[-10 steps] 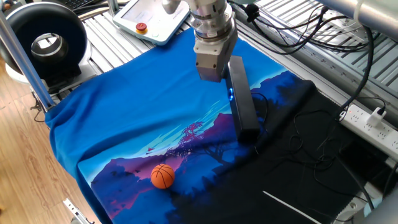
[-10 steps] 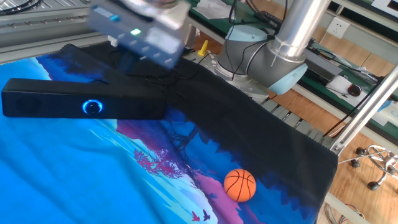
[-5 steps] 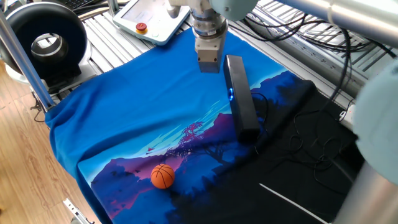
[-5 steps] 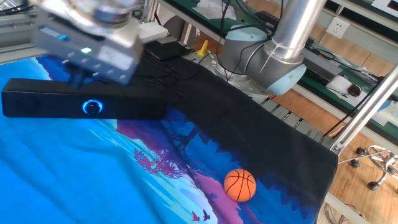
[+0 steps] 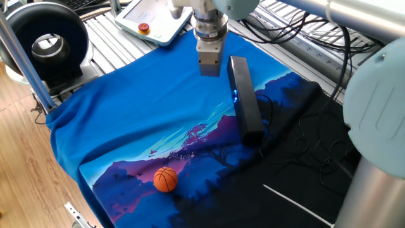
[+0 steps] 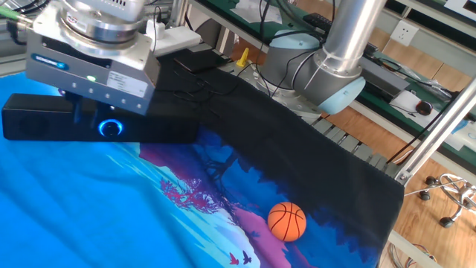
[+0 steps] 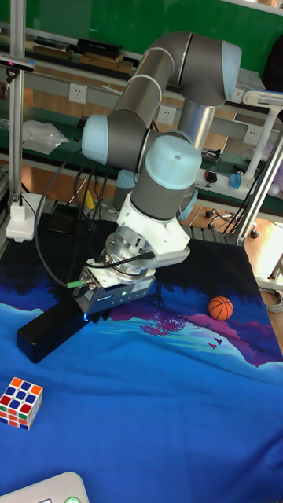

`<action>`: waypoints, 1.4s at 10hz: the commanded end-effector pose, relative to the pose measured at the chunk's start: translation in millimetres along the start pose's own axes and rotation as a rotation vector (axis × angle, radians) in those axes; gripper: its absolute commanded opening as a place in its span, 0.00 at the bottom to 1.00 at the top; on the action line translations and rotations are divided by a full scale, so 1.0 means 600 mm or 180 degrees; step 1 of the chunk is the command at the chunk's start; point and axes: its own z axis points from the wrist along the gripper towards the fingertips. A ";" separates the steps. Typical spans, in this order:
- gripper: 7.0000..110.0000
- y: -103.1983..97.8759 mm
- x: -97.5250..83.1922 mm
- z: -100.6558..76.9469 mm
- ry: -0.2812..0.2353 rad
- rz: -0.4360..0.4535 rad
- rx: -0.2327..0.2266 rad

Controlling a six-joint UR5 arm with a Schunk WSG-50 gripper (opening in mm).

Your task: Turn the knob to decrease the volume of the speaker

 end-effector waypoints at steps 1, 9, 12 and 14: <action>0.36 0.049 -0.002 -0.007 -0.0103 0.0248 -0.0189; 1.00 0.094 0.013 -0.011 0.0020 0.0153 -0.0530; 1.00 0.159 -0.003 -0.028 -0.0056 0.0386 -0.1046; 0.79 0.145 0.007 -0.023 0.0015 0.0391 -0.0931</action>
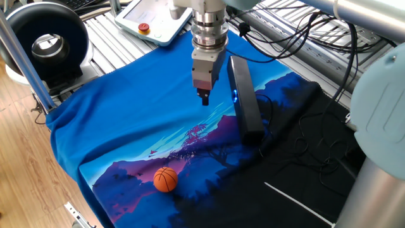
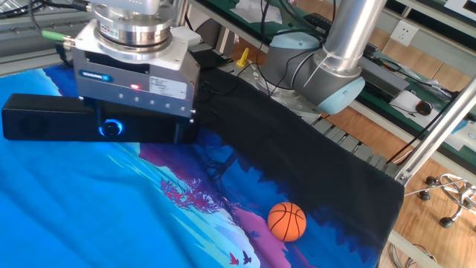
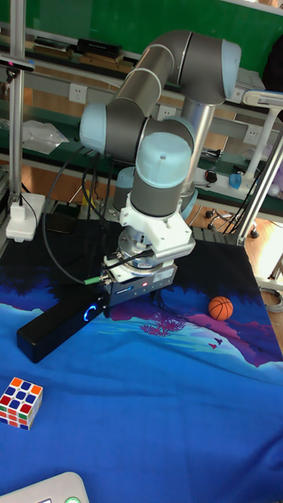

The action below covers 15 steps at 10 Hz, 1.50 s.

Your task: Turn the knob to decrease the volume of the speaker

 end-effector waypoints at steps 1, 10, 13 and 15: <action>0.79 0.004 0.008 -0.003 0.0052 0.0078 -0.0036; 0.79 0.003 0.000 -0.002 -0.0011 -0.0460 -0.0030; 0.79 -0.020 0.023 -0.003 0.0185 -0.0725 0.0125; 0.79 -0.052 0.013 0.028 0.0087 -0.0861 0.0036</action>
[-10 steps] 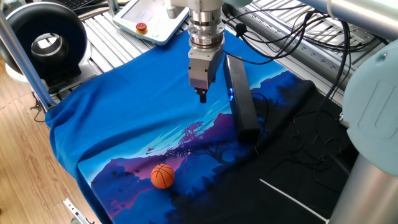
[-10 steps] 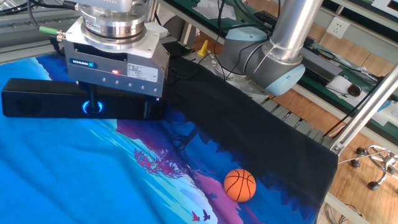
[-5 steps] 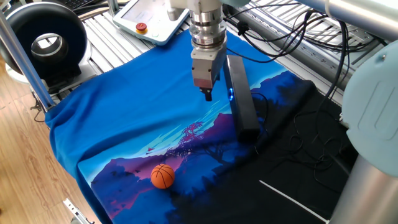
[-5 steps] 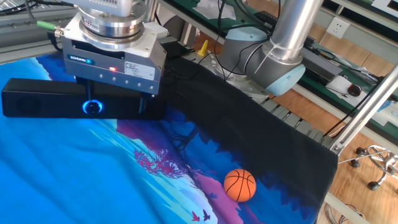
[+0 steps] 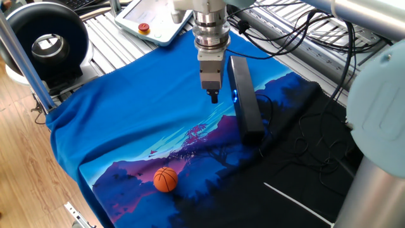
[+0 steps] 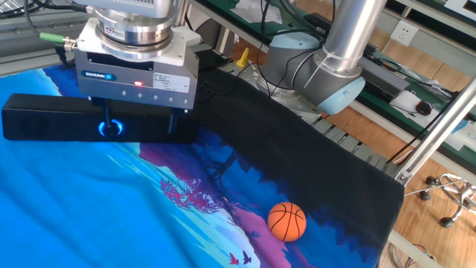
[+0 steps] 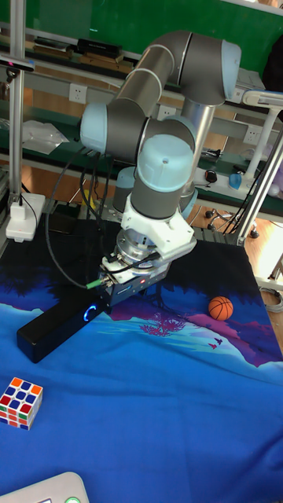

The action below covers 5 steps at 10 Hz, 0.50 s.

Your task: Turn the knob to decrease the volume of the speaker

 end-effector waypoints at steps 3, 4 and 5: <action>0.79 -0.086 0.019 0.041 0.0023 -0.0216 0.0061; 0.79 -0.070 0.011 0.041 -0.0042 -0.0210 -0.0023; 0.79 -0.063 0.006 0.040 -0.0080 -0.0129 -0.0075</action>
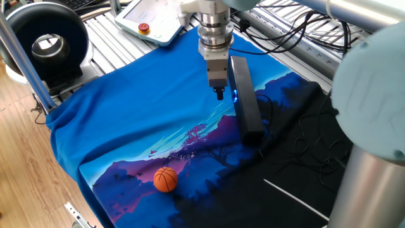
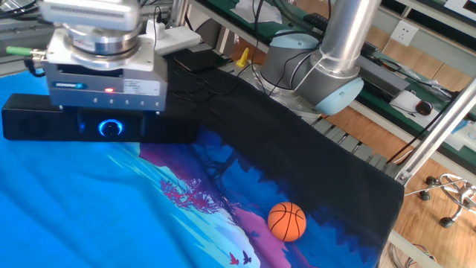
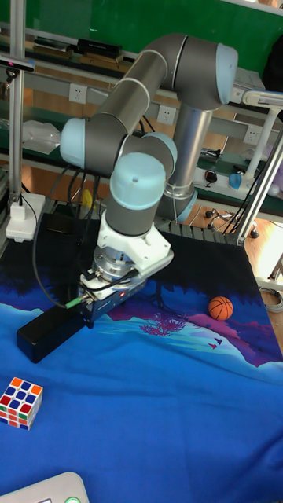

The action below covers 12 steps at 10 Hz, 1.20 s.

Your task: Turn the knob to decrease the volume of the speaker

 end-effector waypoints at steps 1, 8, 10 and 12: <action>0.79 -0.014 0.005 0.009 -0.0002 0.0085 -0.0020; 0.79 0.054 0.032 0.002 0.0244 0.0487 -0.0527; 0.79 0.065 0.063 -0.002 0.0486 0.0427 -0.0620; 0.57 0.071 0.039 0.011 0.0373 0.0392 -0.0730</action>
